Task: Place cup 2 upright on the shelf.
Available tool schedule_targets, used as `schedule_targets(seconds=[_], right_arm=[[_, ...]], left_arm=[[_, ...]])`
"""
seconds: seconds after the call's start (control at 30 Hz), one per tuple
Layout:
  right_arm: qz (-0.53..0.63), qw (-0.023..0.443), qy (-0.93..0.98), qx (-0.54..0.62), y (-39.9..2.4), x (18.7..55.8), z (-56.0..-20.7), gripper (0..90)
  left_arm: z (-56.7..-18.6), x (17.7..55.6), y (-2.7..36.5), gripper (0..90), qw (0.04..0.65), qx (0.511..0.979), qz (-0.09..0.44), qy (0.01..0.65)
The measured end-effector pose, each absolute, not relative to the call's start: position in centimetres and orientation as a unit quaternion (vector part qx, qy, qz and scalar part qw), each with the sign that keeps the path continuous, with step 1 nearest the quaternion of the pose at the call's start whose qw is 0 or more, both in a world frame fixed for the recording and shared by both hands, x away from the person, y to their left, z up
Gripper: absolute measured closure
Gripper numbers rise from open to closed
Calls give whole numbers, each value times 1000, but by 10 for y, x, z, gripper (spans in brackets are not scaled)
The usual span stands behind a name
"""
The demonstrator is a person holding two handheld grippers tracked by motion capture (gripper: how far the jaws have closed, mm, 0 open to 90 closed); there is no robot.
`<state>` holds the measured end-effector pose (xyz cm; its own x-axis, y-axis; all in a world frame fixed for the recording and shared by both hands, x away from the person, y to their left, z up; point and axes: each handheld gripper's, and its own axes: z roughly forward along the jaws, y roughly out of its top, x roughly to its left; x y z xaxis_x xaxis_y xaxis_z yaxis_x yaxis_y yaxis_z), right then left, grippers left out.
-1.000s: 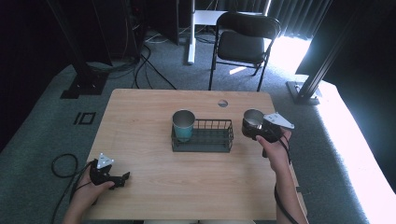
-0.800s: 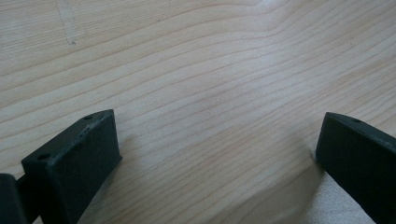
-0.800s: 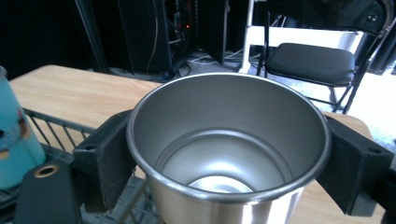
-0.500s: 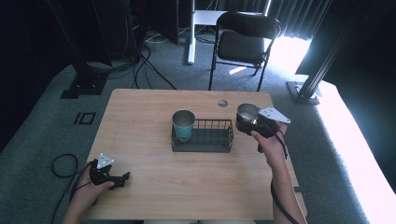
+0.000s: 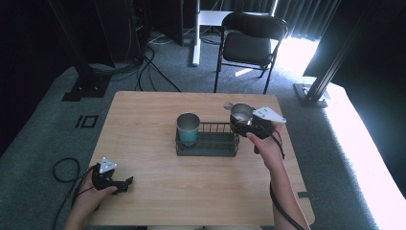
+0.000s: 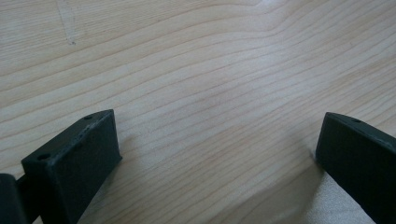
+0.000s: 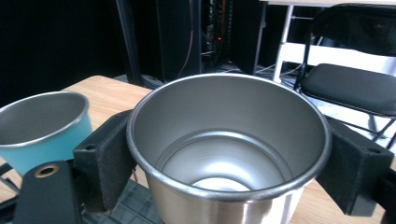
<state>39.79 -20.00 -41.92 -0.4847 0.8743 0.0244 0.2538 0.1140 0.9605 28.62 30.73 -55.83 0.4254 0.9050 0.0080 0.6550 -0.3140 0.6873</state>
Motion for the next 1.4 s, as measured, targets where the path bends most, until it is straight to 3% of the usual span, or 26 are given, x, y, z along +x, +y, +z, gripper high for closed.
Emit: schedule_targets(seconds=[0.53,1.4], right_arm=[[536,271,702,382,-165,401,-422,146],[517,257,719,386,-136,406,-464,146]], left_arm=[[-558,286,307,4,310,785,201,497],[-558,286,307,4,311,785,201,497]])
